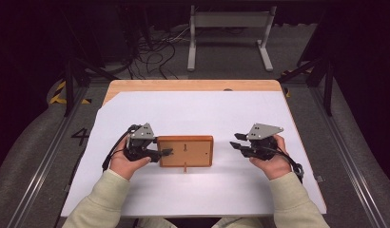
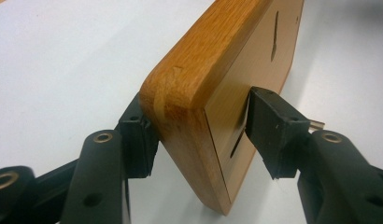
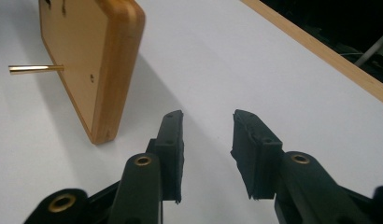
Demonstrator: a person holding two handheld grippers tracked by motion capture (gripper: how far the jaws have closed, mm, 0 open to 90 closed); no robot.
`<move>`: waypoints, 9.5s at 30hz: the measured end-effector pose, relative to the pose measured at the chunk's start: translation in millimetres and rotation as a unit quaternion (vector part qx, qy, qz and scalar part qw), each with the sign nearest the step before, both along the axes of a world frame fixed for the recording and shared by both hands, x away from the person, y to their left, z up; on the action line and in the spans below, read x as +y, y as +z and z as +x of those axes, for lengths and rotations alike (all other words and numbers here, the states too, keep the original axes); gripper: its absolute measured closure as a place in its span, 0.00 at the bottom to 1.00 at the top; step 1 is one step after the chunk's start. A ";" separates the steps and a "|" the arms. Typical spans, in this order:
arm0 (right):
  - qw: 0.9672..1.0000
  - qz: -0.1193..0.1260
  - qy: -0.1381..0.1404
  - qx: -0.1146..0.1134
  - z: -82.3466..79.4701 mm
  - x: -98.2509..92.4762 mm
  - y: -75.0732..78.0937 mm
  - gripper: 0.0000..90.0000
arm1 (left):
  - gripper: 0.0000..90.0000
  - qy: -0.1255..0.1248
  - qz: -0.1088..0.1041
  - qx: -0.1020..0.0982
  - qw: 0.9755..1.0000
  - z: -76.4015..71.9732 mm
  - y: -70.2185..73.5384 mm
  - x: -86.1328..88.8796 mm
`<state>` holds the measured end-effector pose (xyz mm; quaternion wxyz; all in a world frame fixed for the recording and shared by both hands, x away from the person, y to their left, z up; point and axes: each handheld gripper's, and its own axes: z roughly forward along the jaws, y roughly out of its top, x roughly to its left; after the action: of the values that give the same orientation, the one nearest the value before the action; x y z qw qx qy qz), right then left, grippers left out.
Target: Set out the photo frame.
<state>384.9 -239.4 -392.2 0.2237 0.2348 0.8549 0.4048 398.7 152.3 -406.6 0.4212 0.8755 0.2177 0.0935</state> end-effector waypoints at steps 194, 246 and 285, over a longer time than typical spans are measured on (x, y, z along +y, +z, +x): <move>0.991 0.064 -0.042 0.106 -23.2 5.8 -7.1 1.00 | 1.00 -0.098 0.062 0.080 0.990 -59.6 -49.7 -45.4; 0.986 0.075 -0.054 0.136 -38.6 -3.3 0.3 0.93 | 0.99 -0.143 0.068 0.065 0.985 -66.5 -49.1 -114.7; 0.974 0.020 0.021 0.225 5.4 93.6 47.3 0.53 | 0.81 -0.055 -0.001 0.079 0.995 -55.2 -19.5 -25.7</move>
<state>390.3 -145.8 -345.0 0.0128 0.3064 0.8798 0.3633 343.5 126.6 -426.1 0.4080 0.8903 0.2021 0.0011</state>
